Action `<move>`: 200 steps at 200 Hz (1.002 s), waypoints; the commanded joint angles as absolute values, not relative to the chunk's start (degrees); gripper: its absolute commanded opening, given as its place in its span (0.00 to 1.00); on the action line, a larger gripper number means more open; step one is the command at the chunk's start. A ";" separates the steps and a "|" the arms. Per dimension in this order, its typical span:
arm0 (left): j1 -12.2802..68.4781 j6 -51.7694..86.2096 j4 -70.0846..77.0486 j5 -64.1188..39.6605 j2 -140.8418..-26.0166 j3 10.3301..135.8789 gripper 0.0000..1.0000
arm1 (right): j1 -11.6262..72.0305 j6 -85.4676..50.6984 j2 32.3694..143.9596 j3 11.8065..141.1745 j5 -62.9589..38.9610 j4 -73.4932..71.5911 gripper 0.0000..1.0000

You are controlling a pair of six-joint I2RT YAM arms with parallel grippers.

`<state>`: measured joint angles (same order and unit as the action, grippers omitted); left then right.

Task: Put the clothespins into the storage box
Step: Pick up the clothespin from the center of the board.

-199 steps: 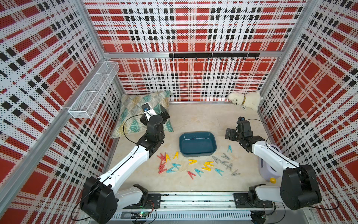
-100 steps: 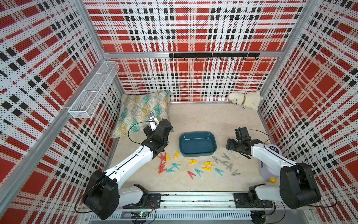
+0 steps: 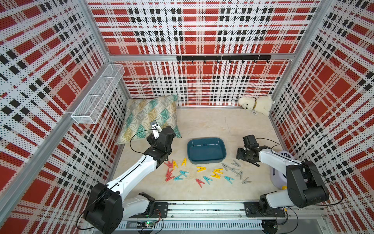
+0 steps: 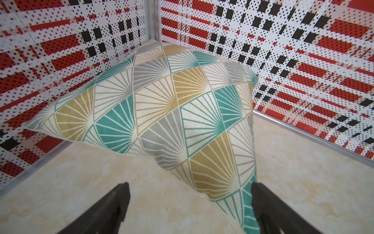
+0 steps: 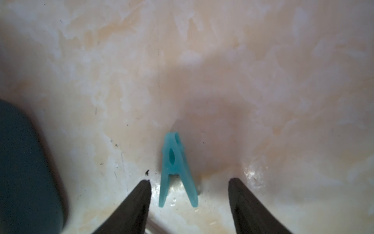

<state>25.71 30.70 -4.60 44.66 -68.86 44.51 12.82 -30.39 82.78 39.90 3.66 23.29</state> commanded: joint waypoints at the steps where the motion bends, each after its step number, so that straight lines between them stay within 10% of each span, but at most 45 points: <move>1: 25.05 31.03 -3.60 43.39 -68.04 44.25 0.99 | 13.18 -29.88 83.32 40.09 3.98 22.19 0.64; 200: 24.71 30.41 -3.52 43.08 -68.38 45.59 0.99 | 15.54 -29.44 87.45 41.57 5.45 21.62 0.39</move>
